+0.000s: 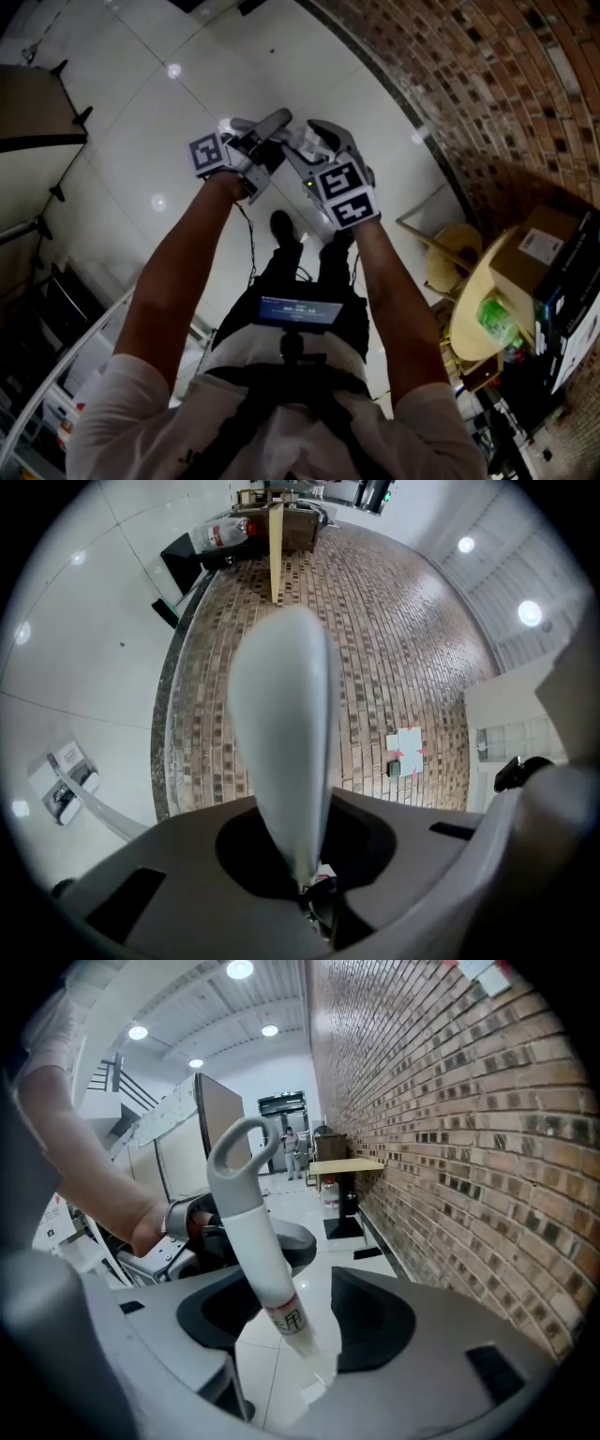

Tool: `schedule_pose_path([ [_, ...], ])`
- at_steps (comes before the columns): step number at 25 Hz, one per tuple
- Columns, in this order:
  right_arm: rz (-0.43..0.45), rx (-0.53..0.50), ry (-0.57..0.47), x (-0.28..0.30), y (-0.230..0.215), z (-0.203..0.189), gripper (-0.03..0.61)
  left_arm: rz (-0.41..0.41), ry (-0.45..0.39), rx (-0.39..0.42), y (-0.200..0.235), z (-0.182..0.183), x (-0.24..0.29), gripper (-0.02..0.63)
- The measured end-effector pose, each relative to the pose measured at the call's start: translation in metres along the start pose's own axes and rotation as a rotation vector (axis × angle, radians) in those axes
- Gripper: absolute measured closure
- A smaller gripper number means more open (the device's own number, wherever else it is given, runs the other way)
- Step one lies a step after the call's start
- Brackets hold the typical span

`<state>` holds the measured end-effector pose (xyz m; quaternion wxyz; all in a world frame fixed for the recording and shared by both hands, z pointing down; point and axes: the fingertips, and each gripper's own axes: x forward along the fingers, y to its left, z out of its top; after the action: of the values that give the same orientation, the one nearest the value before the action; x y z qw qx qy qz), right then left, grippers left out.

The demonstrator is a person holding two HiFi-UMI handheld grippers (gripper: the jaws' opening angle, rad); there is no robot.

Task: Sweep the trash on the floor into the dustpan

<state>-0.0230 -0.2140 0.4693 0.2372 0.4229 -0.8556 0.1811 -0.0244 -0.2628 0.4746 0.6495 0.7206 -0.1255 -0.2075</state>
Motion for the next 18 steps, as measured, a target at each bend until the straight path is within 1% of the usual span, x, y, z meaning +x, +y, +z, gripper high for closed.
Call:
schedule_pose_path([
  [5,-0.006,-0.044,0.051,0.006,0.006,-0.011,0.324,0.011,-0.017,0.019,0.001,0.006,-0.005,0.598],
  [8,-0.009,-0.042,0.069,0.01,0.005,-0.017,0.324,0.016,-0.03,0.043,0.0,0.013,-0.007,0.597],
  [11,-0.006,-0.036,0.077,0.012,0.006,-0.019,0.324,0.028,-0.039,0.085,0.0,0.019,-0.011,0.594],
  [12,-0.006,-0.035,0.077,0.012,0.005,-0.019,0.324,0.027,-0.042,0.095,-0.001,0.021,-0.011,0.581],
  [14,-0.005,-0.034,0.079,0.013,0.005,-0.02,0.324,0.022,-0.043,0.106,-0.002,0.023,-0.01,0.563],
  [18,-0.015,-0.039,0.08,0.017,0.005,-0.019,0.325,0.019,-0.038,0.106,-0.003,0.024,-0.011,0.56],
])
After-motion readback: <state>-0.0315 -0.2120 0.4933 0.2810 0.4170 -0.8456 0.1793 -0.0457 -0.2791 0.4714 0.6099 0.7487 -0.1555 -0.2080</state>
